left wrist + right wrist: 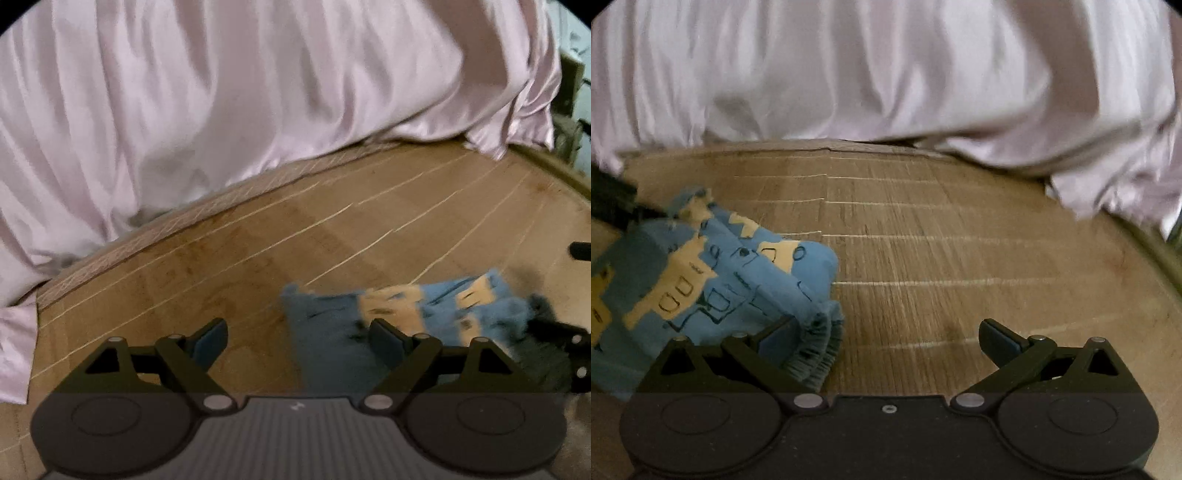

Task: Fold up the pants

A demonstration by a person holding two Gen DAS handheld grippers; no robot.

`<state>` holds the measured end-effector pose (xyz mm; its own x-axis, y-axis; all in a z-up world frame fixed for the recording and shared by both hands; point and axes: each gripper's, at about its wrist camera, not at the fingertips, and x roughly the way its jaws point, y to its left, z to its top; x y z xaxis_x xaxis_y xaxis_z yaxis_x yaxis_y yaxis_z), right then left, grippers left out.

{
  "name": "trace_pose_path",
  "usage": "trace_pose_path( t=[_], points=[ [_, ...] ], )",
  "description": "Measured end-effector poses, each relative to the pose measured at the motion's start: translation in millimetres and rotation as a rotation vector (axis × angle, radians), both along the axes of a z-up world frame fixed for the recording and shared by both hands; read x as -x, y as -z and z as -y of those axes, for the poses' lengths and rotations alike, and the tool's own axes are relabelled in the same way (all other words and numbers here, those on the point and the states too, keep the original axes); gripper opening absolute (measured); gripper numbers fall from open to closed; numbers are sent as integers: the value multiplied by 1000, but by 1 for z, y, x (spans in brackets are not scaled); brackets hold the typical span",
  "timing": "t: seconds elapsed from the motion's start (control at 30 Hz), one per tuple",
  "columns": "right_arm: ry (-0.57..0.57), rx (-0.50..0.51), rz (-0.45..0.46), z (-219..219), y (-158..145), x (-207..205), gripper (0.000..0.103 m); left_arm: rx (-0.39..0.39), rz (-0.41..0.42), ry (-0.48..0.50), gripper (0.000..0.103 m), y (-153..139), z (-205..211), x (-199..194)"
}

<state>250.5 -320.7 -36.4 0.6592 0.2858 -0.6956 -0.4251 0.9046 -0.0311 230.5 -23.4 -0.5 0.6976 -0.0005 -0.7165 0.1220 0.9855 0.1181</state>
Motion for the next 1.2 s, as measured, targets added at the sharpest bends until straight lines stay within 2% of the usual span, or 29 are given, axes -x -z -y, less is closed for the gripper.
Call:
trace_pose_path(
  t=[0.1, 0.17, 0.23, 0.3, 0.37, 0.43, 0.5, 0.57, 0.67, 0.8, 1.0, 1.13, 1.2],
  points=[
    [67, -11, -4, 10, -8, -5, 102, -51, -34, -38, 87, 13, -10, -3],
    [67, -54, 5, 16, -17, -3, 102, -55, -46, -70, 87, 18, -18, -2],
    [44, -89, 0, 18, -25, 5, 102, -17, -43, -113, 86, 14, -26, 2],
    [-6, -89, -5, 13, -30, 14, 102, 55, -39, -150, 86, 4, -33, 9],
    [-56, -60, -4, 1, -32, 22, 102, 130, -30, -141, 87, -6, -38, 19],
    [-97, -17, -8, -10, -30, 28, 102, 153, -7, -120, 91, -13, -35, 32],
    [-132, 37, -33, -20, -24, 31, 102, 141, -1, -84, 92, -13, -27, 44],
    [-156, 107, -62, -26, -15, 33, 102, 91, -31, -42, 92, -5, -14, 54],
    [-205, 136, -72, -24, -16, 40, 102, 7, -49, -15, 92, 10, -2, 68],
    [-266, 175, -62, -23, -19, 45, 102, -7, -30, 15, 94, 13, 0, 83],
    [-299, 166, -91, -16, -21, 39, 102, -17, -35, 67, 97, 14, 1, 97],
    [-288, 148, -110, -14, -21, 39, 102, -21, -46, 100, 99, 13, 2, 104],
    [-284, 153, -85, -15, -25, 40, 102, -24, -50, 121, 100, 12, 2, 109]
  ],
)
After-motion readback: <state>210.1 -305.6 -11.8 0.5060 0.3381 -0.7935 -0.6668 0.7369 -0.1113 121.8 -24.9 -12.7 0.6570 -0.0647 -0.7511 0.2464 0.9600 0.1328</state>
